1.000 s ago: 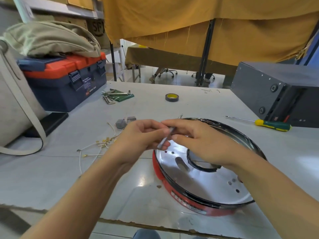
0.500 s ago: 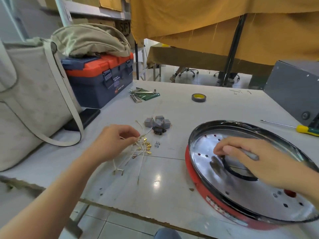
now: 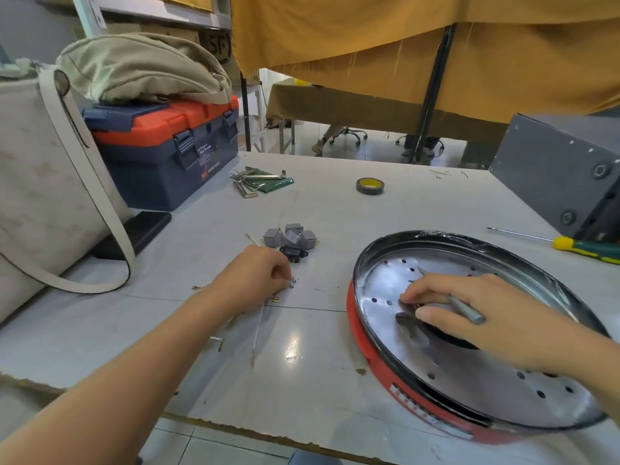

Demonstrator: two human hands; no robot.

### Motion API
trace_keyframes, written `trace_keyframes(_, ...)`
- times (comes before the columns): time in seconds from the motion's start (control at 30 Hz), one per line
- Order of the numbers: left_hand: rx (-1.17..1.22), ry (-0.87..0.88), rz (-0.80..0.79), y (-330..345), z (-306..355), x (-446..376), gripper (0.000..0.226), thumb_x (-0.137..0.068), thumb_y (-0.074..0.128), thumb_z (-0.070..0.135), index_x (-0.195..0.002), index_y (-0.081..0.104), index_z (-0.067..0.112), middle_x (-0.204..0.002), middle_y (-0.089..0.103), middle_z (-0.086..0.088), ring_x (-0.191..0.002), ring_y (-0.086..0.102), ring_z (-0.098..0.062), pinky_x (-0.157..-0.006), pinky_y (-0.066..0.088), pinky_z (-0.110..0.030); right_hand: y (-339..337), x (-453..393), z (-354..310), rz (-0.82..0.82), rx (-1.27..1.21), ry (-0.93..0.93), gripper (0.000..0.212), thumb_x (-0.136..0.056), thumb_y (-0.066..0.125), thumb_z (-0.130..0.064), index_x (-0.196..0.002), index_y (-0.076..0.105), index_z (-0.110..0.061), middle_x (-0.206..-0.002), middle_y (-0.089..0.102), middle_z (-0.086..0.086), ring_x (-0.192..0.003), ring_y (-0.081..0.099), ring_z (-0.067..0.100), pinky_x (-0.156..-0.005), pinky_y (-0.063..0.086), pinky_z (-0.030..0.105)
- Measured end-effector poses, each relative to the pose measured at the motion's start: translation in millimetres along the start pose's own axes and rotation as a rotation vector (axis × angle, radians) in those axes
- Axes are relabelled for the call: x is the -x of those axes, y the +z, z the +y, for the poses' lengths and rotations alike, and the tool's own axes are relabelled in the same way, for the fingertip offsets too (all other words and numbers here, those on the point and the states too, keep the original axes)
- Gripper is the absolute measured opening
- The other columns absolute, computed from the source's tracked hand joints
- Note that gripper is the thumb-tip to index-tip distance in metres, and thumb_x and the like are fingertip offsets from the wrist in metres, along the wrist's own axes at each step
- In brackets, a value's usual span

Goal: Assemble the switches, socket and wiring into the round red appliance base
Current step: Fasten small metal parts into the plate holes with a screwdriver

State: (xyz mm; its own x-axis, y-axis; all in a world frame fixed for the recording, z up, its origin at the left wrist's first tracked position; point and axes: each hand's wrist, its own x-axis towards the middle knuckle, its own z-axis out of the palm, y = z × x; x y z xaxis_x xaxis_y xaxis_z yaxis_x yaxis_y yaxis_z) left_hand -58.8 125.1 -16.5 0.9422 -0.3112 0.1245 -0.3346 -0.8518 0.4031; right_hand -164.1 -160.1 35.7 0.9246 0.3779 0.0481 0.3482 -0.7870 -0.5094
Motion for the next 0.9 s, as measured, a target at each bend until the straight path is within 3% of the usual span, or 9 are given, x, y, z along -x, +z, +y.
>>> trace_keyframes(0.17,0.016,-0.008,0.083,-5,2,4,0.010,-0.080,0.062,0.011,-0.072,0.063,0.017,-0.076,0.067,0.002,-0.074,0.059,-0.012,-0.064,0.044,-0.023,-3,1,-2,-0.017,-0.024,0.023,0.015,-0.089,0.050,-0.042,-0.100,0.061,-0.045,-0.099,0.063,-0.034,-0.099,0.056,-0.012,-0.083,0.041,0.008)
trace_keyframes(0.3,0.230,0.013,0.197,-21,26,11,0.013,-0.078,0.069,0.010,-0.068,0.064,0.016,-0.071,0.069,0.003,-0.067,0.062,-0.007,-0.064,0.050,-0.023,-10,2,-4,0.027,-0.107,0.028,0.019,-0.094,0.046,-0.035,-0.102,0.063,-0.038,-0.104,0.063,-0.030,-0.104,0.055,-0.009,-0.089,0.044,0.015)
trace_keyframes(0.43,0.414,0.126,0.121,-31,65,19,0.012,-0.076,0.074,0.009,-0.070,0.065,0.013,-0.070,0.070,0.000,-0.064,0.064,-0.016,-0.064,0.054,-0.029,-17,6,-4,0.018,-0.388,0.069,0.020,-0.098,0.043,-0.022,-0.101,0.062,-0.025,-0.099,0.070,-0.021,-0.101,0.060,-0.010,-0.085,0.044,0.007)
trace_keyframes(0.53,0.448,0.267,0.050,-34,88,25,0.012,-0.076,0.071,0.012,-0.069,0.064,0.018,-0.078,0.071,0.009,-0.069,0.066,-0.011,-0.070,0.055,-0.024,-22,13,-2,-0.013,-0.539,0.081,0.020,-0.098,0.043,-0.019,-0.102,0.063,-0.019,-0.099,0.074,-0.009,-0.100,0.065,0.000,-0.088,0.046,0.011)
trace_keyframes(0.7,0.412,0.413,-0.020,-29,109,30,0.014,-0.076,0.069,0.014,-0.071,0.062,0.024,-0.084,0.070,0.014,-0.076,0.067,-0.005,-0.072,0.053,-0.015,-21,21,6,-0.135,-0.361,0.009,0.015,-0.091,0.057,-0.022,-0.106,0.062,-0.023,-0.106,0.069,-0.016,-0.105,0.061,-0.003,-0.091,0.047,0.018)
trace_keyframes(0.8,0.383,0.430,-0.118,-25,112,28,0.010,-0.078,0.071,0.014,-0.075,0.065,0.022,-0.079,0.070,0.010,-0.074,0.066,-0.009,-0.070,0.053,-0.017,-12,22,10,-0.206,-0.154,-0.051,0.032,-0.085,0.065,-0.034,-0.116,0.055,-0.035,-0.119,0.059,-0.026,-0.113,0.049,-0.015,-0.095,0.039,0.011)
trace_keyframes(0.9,0.295,0.454,-0.171,-22,112,26,0.007,-0.080,0.069,0.017,-0.077,0.065,0.022,-0.075,0.066,0.012,-0.074,0.063,-0.006,-0.066,0.048,-0.010,-4,23,12,-0.202,0.015,-0.087,0.043,-0.081,0.063,-0.048,-0.121,0.047,-0.044,-0.122,0.051,-0.030,-0.117,0.042,-0.013,-0.096,0.034,0.011)
